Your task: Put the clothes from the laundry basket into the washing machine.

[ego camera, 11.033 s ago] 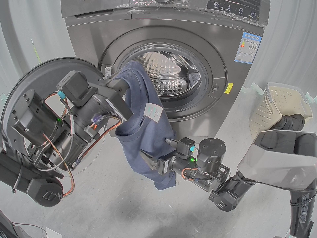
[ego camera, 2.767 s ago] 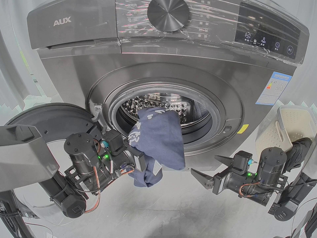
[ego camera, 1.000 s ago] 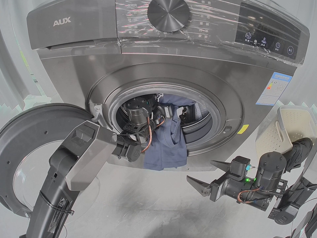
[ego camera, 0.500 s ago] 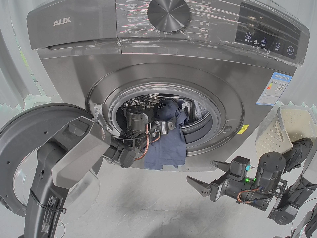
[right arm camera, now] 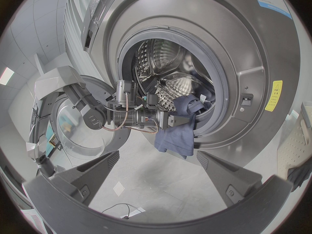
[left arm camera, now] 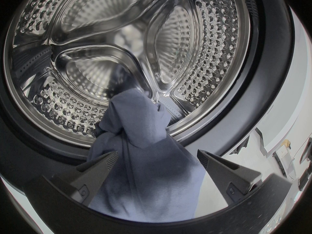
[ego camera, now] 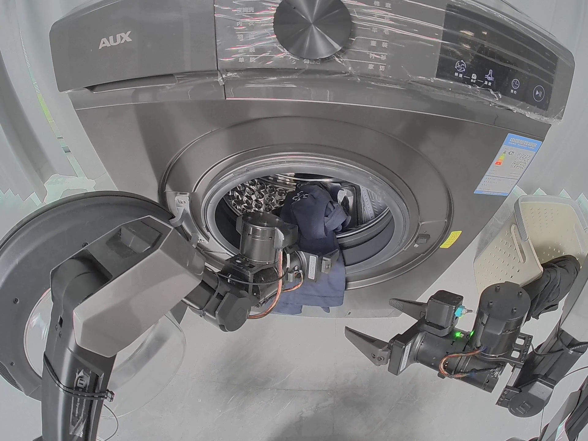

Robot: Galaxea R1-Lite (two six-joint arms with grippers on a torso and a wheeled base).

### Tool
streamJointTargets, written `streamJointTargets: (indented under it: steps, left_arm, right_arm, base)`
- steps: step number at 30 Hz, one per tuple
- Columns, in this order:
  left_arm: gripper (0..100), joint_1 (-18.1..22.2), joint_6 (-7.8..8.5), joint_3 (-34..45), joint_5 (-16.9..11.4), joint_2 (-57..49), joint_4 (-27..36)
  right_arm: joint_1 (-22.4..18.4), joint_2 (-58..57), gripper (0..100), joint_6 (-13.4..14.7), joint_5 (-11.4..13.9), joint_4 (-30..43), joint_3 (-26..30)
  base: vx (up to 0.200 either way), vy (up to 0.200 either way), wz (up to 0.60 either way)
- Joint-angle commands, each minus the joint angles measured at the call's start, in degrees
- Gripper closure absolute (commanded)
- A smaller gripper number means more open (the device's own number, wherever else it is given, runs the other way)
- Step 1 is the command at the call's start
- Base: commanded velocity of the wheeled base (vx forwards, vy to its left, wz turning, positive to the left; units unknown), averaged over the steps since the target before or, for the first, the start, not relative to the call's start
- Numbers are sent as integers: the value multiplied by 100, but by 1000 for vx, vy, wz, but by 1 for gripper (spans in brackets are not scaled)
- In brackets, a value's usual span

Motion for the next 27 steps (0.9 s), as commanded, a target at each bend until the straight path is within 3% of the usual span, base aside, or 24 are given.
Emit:
streamJointTargets:
  steps: [1, 10, 11, 16, 23, 27]
  left_arm:
    - [0, -26, 40, -212, 2, 303, -20]
    - [0, -17, 66, -555, 20, 690, -28]
    - [100, -17, 84, -572, 20, 707, -20]
    - [100, 18, 119, -845, 55, 830, -28]
    - [100, 36, 49, -1390, 99, 813, -37]
    - [100, 62, -13, -2040, 354, 874, -125]
  right_arm:
    - [63, 1, 0, 10, -6, -4, -1]
    - [72, 10, 0, 10, -6, -4, -1]
    - [72, 10, 0, 10, -6, -4, -1]
    - [72, 10, 0, 10, -6, -4, -1]
    - [81, 45, 0, 10, -6, -4, -1]
    - [81, 45, 0, 10, -6, -4, -1]
  base:
    - [0, 0, 0]
    - [0, 0, 0]
    - [0, 0, 0]
    - [0, 0, 0]
    - [0, 0, 0]
    - [0, 0, 0]
